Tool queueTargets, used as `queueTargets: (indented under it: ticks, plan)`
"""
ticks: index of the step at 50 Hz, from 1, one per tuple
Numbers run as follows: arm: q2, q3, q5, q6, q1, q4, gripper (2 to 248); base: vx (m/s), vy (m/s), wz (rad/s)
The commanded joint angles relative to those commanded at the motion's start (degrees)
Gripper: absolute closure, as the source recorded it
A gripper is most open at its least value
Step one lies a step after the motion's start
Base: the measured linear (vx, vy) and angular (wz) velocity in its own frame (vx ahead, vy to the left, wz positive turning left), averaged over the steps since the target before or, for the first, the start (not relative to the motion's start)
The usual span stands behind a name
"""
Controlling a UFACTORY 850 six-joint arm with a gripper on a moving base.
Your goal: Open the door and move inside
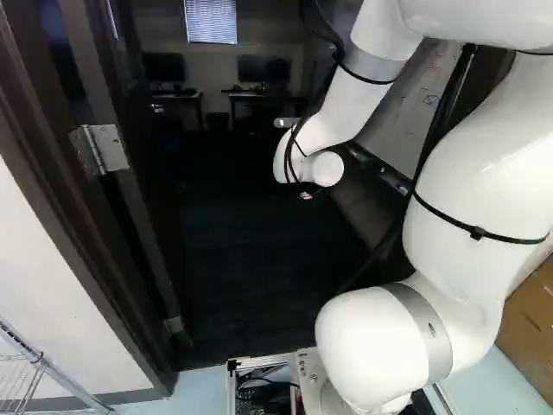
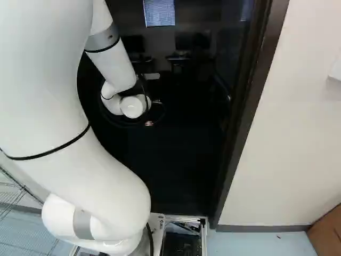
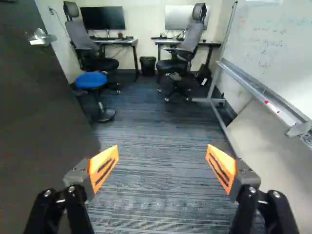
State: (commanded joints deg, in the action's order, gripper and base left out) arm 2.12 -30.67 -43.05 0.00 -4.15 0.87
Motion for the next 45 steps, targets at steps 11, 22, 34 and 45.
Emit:
queueTargets:
  ticks: [11, 22, 34, 45]
  plan:
    - [0.00, 0.00, 0.00, 0.00, 0.00, 0.00, 3, 0.172, 0.003, 0.003]
    - [0.00, 0.00, 0.00, 0.00, 0.00, 0.00, 3, 0.172, 0.004, 0.000]
    - [0.00, 0.00, 0.00, 0.00, 0.00, 0.00, 3, 0.176, 0.004, -0.003]
    - [0.00, 0.00, 0.00, 0.00, 0.00, 0.00, 3, 0.173, 0.008, -0.003]
